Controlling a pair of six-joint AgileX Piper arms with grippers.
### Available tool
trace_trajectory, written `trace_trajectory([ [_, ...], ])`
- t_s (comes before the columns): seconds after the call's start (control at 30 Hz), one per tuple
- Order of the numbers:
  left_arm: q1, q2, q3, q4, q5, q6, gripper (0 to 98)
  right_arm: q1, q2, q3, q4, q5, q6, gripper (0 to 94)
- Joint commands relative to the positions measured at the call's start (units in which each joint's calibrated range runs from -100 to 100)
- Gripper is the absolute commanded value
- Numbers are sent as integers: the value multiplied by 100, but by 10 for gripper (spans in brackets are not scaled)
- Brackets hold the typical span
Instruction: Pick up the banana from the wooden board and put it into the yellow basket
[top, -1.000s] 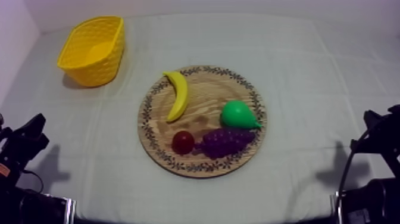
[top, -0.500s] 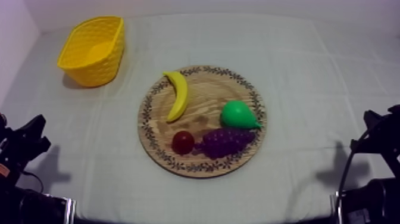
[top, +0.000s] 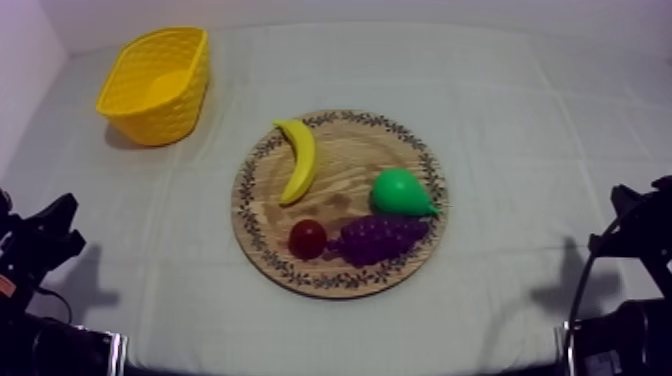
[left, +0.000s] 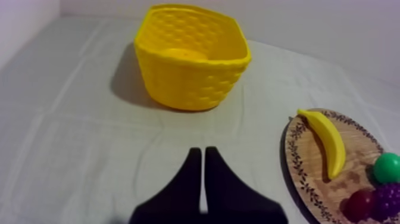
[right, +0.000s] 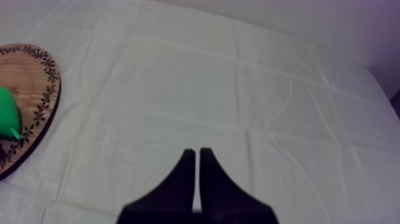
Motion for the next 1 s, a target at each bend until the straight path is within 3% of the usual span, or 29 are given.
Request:
trace_trajectory([
  [0.0, 8, 93, -145, -8, 26, -4, 1, 3, -5, 5, 1, 1, 0, 4],
  [0.3, 187, 1296, -1694, -26, 464, 132, 1, 3, -5, 5, 1, 1, 0, 4],
  [0.63, 1239, 3506, -3937, -457, 805, 707, 1, 3, -5, 5, 1, 1, 0, 4],
  [0.97, 1947, 5392, -4874, -556, 633, 1139, 1, 3, -5, 5, 1, 1, 0, 4],
])
